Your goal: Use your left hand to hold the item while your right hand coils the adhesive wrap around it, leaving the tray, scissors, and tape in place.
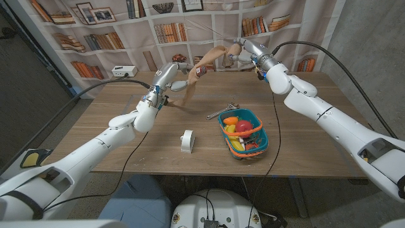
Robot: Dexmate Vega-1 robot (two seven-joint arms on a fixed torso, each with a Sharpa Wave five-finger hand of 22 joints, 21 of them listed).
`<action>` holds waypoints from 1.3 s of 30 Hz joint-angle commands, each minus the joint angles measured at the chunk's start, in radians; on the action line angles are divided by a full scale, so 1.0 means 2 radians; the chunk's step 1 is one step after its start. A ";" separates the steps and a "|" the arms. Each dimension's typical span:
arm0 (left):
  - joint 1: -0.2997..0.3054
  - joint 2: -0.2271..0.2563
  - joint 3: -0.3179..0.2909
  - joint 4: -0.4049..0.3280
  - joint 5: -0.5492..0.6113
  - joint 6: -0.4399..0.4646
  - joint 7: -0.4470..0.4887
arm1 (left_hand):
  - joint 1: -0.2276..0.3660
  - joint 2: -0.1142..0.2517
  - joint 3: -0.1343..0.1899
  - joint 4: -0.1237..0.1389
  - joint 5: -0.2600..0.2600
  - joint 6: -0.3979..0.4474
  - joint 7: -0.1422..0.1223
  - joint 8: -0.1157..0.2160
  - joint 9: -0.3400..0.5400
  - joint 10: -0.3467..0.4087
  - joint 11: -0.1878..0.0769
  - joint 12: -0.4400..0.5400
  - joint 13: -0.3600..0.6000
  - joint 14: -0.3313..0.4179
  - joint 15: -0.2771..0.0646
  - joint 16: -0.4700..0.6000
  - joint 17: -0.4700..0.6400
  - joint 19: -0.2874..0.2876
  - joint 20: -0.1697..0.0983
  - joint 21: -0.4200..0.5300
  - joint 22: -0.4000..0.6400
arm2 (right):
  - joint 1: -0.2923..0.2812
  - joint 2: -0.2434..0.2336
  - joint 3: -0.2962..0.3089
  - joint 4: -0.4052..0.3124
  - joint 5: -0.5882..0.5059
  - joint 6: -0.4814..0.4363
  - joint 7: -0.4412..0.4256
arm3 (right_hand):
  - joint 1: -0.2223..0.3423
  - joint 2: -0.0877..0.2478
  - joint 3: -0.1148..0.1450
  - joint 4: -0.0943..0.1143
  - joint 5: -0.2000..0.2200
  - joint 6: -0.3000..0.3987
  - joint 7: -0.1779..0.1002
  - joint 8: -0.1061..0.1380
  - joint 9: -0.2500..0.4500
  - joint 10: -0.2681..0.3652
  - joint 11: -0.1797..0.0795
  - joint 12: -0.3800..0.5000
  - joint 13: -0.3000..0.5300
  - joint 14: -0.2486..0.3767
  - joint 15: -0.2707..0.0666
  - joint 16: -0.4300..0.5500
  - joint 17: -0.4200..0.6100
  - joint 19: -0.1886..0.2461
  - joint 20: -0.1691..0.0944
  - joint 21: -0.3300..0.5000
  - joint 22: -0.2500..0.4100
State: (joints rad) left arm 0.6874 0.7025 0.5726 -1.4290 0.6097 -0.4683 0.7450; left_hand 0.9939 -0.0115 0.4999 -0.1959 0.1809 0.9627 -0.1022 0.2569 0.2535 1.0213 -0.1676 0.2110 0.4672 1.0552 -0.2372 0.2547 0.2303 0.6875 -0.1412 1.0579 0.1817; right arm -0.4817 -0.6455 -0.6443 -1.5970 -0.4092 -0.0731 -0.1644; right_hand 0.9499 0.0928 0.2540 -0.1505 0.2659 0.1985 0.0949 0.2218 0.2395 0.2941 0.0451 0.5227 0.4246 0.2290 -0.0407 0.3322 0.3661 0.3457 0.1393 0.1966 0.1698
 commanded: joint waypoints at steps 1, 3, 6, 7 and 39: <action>0.016 0.006 -0.016 -0.016 0.000 0.014 0.014 | 0.074 0.077 0.017 0.014 0.004 0.013 -0.010 0.003 0.002 0.002 -0.002 0.002 0.002 0.003 -0.001 0.004 0.002 -0.003 0.001 0.004 0.000 | 0.000 0.003 -0.005 0.022 0.009 0.007 -0.010 | 0.005 0.004 0.003 -0.001 0.000 0.005 -0.001 0.001 0.001 0.025 -0.021 0.004 0.002 -0.002 -0.013 -0.002 -0.001 0.002 0.002 0.000 0.002; 0.019 0.006 -0.019 -0.020 0.000 0.018 0.016 | 0.074 0.077 0.017 0.015 0.004 0.013 -0.010 0.003 0.003 0.002 -0.003 0.002 0.002 0.003 0.000 0.003 0.002 -0.003 0.001 0.004 0.000 | 0.001 0.003 -0.006 0.025 0.010 0.009 -0.010 | 0.005 0.004 0.003 -0.001 0.000 0.005 -0.002 0.001 0.001 0.024 -0.021 0.004 0.002 -0.002 -0.013 -0.002 -0.001 0.002 0.002 0.000 0.002; 0.022 0.006 -0.022 -0.024 0.000 0.023 0.020 | 0.074 0.077 0.018 0.015 0.004 0.013 -0.010 0.003 0.003 0.002 -0.002 0.002 0.002 0.004 0.000 0.004 0.002 -0.003 0.001 0.004 0.000 | 0.002 0.003 -0.009 0.030 0.010 0.012 -0.011 | 0.005 0.004 0.003 -0.001 0.000 0.005 -0.002 0.001 0.001 0.024 -0.021 0.004 0.002 -0.002 -0.013 -0.003 -0.001 0.002 0.002 0.000 0.002; 0.023 0.006 -0.023 -0.025 -0.001 0.024 0.022 | 0.074 0.077 0.018 0.015 0.004 0.013 -0.010 0.003 0.003 0.002 -0.003 0.002 0.002 0.004 -0.001 0.004 0.002 -0.003 0.000 0.005 -0.001 | 0.002 0.003 -0.009 0.031 0.010 0.010 -0.010 | 0.005 0.004 0.003 -0.001 0.000 0.005 -0.002 0.001 0.001 0.024 -0.021 0.004 0.002 -0.002 -0.012 -0.003 -0.001 0.001 0.002 0.000 0.002; 0.029 -0.017 -0.023 -0.008 0.007 0.047 0.094 | 0.073 0.076 0.019 0.014 0.004 0.014 -0.010 0.002 0.003 0.003 -0.004 0.003 0.003 0.005 -0.001 0.005 0.003 -0.005 0.000 0.008 -0.001 | -0.032 -0.019 -0.007 -0.006 0.006 -0.014 -0.006 | 0.002 0.004 0.002 0.000 -0.001 0.005 -0.002 0.000 0.002 0.024 -0.021 0.005 0.003 -0.003 -0.012 -0.005 -0.002 -0.001 0.003 -0.001 0.002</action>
State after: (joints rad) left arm 0.7400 0.6784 0.5276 -1.4527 0.6279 -0.4010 0.8982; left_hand 0.9953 -0.0130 0.4993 -0.1954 0.1812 0.9628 -0.1023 0.2555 0.2590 1.0221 -0.1684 0.2097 0.4708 1.0551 -0.2371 0.2568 0.2304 0.6766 -0.1413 1.0690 0.1767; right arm -0.5293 -0.6746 -0.6594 -1.5869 -0.3913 -0.0819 -0.1870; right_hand 0.9557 0.0923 0.2537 -0.1503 0.2659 0.2002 0.0929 0.2218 0.2393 0.2941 0.0450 0.5298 0.4298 0.2291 -0.0405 0.3247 0.3619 0.3453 0.1397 0.1966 0.1698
